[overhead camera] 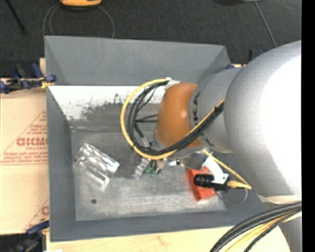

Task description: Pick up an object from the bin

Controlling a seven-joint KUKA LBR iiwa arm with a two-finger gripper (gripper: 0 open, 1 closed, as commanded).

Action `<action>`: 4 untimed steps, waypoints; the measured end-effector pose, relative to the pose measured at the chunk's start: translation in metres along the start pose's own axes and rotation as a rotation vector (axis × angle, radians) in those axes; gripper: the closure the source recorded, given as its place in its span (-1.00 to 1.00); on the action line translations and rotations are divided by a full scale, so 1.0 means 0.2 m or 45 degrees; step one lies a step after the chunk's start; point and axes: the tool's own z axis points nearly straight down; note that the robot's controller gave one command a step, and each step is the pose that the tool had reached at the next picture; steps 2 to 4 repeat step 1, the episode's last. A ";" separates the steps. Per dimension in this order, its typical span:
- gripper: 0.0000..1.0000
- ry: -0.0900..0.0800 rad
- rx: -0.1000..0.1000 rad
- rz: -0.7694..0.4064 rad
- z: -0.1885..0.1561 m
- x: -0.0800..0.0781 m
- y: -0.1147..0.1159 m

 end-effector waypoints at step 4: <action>1.00 0.000 -0.001 0.063 -0.09 0.00 0.01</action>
Offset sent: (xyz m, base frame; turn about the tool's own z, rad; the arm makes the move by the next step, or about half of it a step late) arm 0.0007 0.0031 0.0171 0.0525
